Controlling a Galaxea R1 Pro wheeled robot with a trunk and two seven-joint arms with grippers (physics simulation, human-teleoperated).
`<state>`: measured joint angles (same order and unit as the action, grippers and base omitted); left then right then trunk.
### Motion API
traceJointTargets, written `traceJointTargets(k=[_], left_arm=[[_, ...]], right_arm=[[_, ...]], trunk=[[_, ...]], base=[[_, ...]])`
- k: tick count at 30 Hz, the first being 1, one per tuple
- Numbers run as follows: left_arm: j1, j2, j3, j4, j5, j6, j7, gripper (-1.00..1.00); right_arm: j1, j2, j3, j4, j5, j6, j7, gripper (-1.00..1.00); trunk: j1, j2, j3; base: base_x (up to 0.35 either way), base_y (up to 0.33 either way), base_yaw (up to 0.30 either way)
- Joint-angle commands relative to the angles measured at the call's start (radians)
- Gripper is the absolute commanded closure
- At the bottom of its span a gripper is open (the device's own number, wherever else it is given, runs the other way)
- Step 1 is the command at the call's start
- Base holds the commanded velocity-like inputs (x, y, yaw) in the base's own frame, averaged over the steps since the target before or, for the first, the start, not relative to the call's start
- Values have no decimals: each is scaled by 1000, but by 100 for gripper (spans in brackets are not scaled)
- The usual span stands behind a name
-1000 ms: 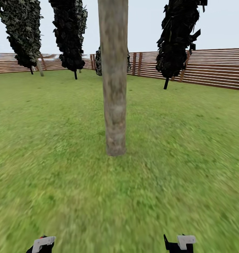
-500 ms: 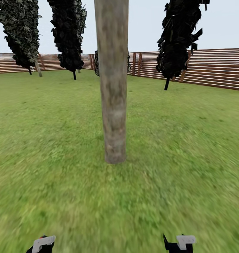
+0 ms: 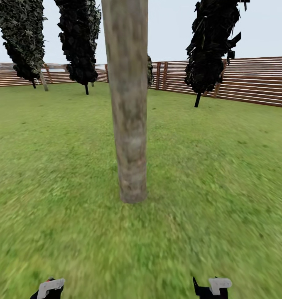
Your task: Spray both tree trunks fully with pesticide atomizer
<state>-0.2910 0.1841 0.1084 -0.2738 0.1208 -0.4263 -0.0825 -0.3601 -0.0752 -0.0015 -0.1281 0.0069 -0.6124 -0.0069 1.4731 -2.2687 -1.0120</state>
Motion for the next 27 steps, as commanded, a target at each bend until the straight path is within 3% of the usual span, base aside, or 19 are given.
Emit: traceJointTargets(k=[1,17,18,19,20,21,23,26,27], left_arm=[[-1,0,3,1,10,-2,-10,100],[-8,-1,-4,-13,2,-1,-25,100],[-14,-2,-9,-14,-15,3,-27,100],[-15,1,-10,-15,-32,4,-30,100],[-18,9,-11,-16,-74,7,-49,100],[-34,29,-12,-23,-139,10,-91,100],[-76,55,-13,-36,-248,17,-187,100],[-151,80,-12,-43,-417,59,-364,100],[-164,83,-12,-43,-442,71,-391,100]], right_arm=[[-1,0,0,1,1,-3,-1,-100],[-2,1,7,-17,8,4,9,-100],[-2,2,20,-84,51,13,11,-100],[-2,2,36,-124,86,25,14,-100],[-2,2,67,-182,153,54,30,-100],[-3,2,102,-229,235,99,68,-100],[-16,2,130,-277,334,171,142,-100],[-60,5,145,-339,409,249,281,-100],[-68,5,146,-347,414,258,307,-100]], trunk=[[0,0,-1],[0,0,-1],[0,0,-1],[0,0,-1],[0,0,-1],[0,0,-1],[0,0,-1],[0,0,-1],[0,0,-1]], base=[[297,-135,0],[228,-93,0],[16,-2,0],[10,-1,0],[5,-1,0],[3,0,0],[1,0,0],[0,0,0],[0,0,0]])
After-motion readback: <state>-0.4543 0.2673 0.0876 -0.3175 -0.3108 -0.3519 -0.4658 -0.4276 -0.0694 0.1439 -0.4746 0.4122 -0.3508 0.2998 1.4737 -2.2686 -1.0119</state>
